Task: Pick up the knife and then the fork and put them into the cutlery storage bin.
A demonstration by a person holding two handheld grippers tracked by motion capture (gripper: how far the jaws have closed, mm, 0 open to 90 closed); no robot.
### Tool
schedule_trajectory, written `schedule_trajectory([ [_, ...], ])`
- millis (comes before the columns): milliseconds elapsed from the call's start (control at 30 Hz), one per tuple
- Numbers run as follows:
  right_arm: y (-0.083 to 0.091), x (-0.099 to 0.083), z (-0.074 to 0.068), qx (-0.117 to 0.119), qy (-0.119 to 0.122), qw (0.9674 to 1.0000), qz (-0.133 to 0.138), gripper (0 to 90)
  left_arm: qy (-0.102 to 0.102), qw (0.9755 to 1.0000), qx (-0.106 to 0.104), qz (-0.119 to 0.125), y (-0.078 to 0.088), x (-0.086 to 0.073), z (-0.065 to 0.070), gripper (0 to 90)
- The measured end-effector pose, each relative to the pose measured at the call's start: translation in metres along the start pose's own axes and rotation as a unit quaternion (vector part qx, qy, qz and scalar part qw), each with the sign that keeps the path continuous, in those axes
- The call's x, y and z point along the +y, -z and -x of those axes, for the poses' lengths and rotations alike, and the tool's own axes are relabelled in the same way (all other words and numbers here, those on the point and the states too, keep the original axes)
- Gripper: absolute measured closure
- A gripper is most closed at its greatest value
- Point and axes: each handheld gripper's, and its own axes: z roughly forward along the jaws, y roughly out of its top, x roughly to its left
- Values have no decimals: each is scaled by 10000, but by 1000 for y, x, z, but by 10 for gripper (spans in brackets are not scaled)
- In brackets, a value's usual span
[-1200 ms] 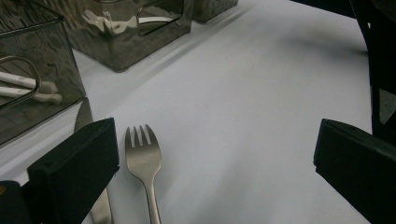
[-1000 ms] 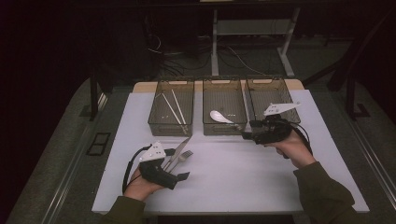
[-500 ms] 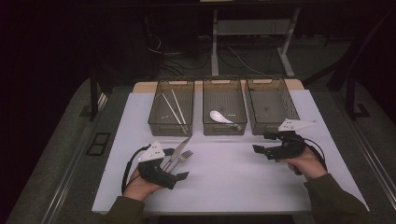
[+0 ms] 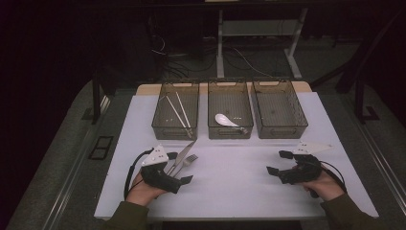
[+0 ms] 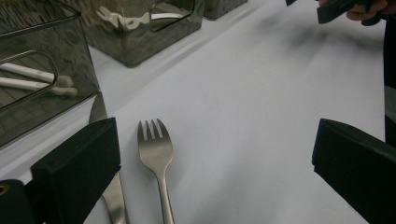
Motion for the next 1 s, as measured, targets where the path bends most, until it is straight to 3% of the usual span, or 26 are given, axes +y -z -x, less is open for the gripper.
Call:
schedule_trajectory([
  [200, 6, -11, -2, -98, 5, 9999, -121, 152, -16, 9999, 120, -30, 3, 0, -2, 88],
  [500, 15, -19, -3, -200, -8, 9994, -272, 147, 38, 9996, 270, -85, 5, 0, -11, 421],
  [700, 15, -20, -4, -204, -13, 9994, -267, 147, 125, 9986, 225, -470, -6, -3, -18, 542],
  [900, 15, -20, -4, -205, -9, 9994, -277, 147, 187, 9954, 309, -890, -15, -7, -23, 593],
  [1000, 15, -21, -4, -204, -2, 9994, -288, 147, 279, 9947, 284, -951, -15, -10, -25, 603],
])
